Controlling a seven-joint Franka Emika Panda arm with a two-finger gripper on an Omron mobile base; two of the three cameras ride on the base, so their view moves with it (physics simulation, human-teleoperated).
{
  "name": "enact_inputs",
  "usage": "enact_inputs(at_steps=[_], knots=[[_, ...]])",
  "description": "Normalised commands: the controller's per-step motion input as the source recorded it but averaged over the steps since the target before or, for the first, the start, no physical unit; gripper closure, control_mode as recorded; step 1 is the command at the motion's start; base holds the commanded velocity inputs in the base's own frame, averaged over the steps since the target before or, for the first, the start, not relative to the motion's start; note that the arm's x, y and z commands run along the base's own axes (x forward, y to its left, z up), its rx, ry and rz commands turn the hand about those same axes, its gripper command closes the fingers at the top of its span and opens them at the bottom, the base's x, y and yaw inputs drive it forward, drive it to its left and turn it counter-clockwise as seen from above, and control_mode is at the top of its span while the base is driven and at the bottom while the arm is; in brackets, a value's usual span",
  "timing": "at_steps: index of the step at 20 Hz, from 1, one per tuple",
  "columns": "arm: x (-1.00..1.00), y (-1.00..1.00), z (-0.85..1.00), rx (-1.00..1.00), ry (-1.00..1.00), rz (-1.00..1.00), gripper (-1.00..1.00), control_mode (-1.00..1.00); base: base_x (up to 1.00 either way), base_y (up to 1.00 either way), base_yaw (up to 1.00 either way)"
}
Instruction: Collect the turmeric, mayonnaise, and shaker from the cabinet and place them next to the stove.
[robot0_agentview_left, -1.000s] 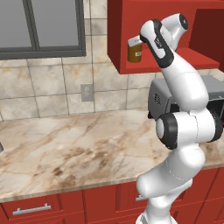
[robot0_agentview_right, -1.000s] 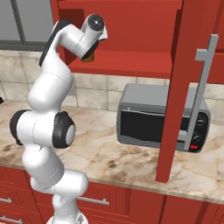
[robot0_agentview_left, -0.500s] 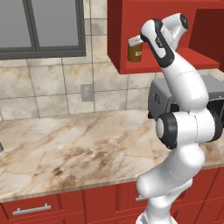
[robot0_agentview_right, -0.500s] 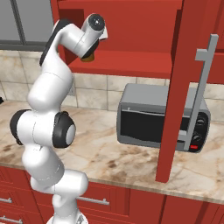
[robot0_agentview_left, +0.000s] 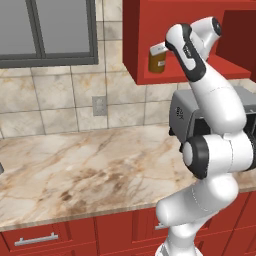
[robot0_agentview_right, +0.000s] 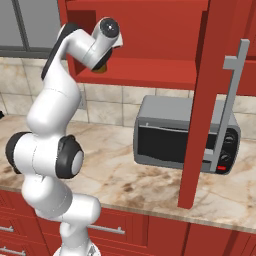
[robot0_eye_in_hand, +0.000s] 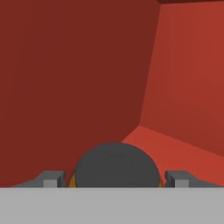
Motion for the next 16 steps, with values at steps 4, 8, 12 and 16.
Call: enact_inputs(at_steps=[4,8,12,16], knots=[[-0.01,0.00,-0.17,0.00,0.06,0.00,1.00,-1.00,0.00,0.00,0.00],[0.00,0.00,-0.01,0.00,0.01,0.00,1.00,-1.00,0.00,0.00,0.00],[-0.01,0.00,-0.03,0.00,0.00,0.00,1.00,-1.00,0.00,0.00,0.00],[-0.05,0.00,-0.07,0.00,0.01,0.00,1.00,-1.00,0.00,0.00,0.00]])
